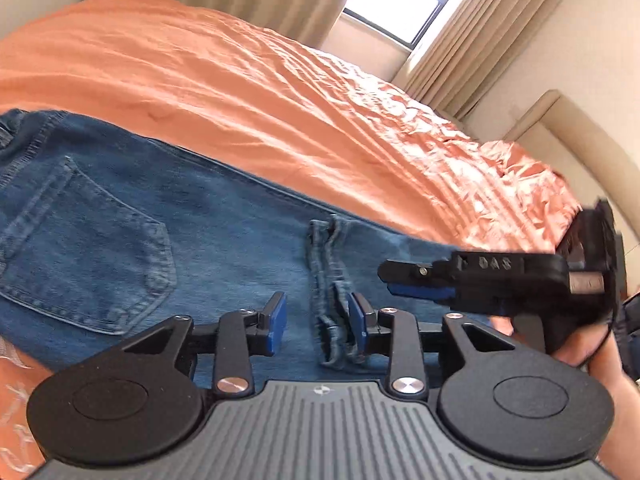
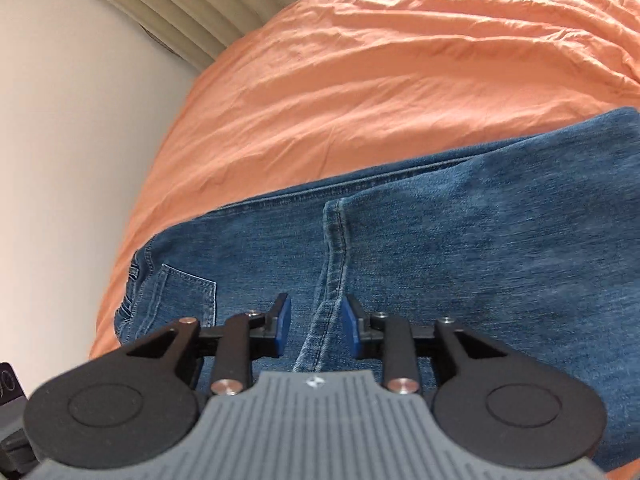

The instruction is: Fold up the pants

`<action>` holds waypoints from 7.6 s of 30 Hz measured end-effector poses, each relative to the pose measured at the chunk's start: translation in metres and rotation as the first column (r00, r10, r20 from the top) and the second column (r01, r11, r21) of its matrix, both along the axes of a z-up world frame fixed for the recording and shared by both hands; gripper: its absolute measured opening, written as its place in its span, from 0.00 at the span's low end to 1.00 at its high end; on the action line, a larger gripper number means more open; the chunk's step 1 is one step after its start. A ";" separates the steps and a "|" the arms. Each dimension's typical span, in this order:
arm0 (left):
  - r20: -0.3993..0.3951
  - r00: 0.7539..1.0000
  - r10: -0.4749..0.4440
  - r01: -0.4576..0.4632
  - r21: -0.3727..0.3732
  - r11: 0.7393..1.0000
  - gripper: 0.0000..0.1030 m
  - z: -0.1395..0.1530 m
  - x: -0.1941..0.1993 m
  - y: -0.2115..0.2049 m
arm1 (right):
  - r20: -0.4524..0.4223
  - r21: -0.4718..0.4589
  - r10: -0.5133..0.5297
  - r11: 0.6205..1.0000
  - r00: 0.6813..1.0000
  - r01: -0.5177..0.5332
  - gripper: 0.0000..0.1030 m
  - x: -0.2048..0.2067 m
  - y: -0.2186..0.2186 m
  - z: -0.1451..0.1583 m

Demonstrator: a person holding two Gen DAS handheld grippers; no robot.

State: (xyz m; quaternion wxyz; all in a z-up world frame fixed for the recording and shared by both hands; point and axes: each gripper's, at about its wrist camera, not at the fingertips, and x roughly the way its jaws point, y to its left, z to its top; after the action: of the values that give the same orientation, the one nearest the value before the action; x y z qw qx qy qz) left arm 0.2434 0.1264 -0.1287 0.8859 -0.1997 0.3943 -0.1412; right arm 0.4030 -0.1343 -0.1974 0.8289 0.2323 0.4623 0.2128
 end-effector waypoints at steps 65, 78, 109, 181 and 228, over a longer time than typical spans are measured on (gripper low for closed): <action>0.014 0.999 0.049 -0.051 0.208 0.977 0.23 -0.062 0.118 -0.079 | 0.347 -0.363 -0.222 0.864 0.911 0.349 0.00 0.040 -0.144 -0.042; -0.025 0.999 0.046 -0.037 0.272 0.962 0.27 -0.077 0.120 -0.081 | 0.291 -0.417 -0.200 0.854 0.936 0.312 0.00 0.053 -0.142 -0.066; -0.046 0.612 0.789 -0.760 -0.310 0.572 0.69 -0.047 -0.107 0.206 | 0.369 -0.347 0.313 0.920 0.875 -0.182 0.15 -0.027 0.036 -0.019; -0.119 0.993 0.026 -0.034 -0.065 0.997 0.59 -0.003 0.000 -0.125 | 0.098 -0.082 0.000 0.997 0.995 0.008 0.39 -0.021 -0.108 -0.005; 0.023 0.975 0.222 -0.221 -0.037 0.975 0.60 0.017 0.032 -0.023 | 0.181 0.258 -0.128 0.963 0.975 0.079 0.07 0.011 -0.146 0.030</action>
State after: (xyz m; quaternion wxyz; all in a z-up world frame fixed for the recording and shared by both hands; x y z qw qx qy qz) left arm 0.2754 0.1036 -0.1122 0.8977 -0.2559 0.3551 -0.0510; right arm 0.4140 -0.2804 -0.1670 0.8446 0.3365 0.3352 0.2471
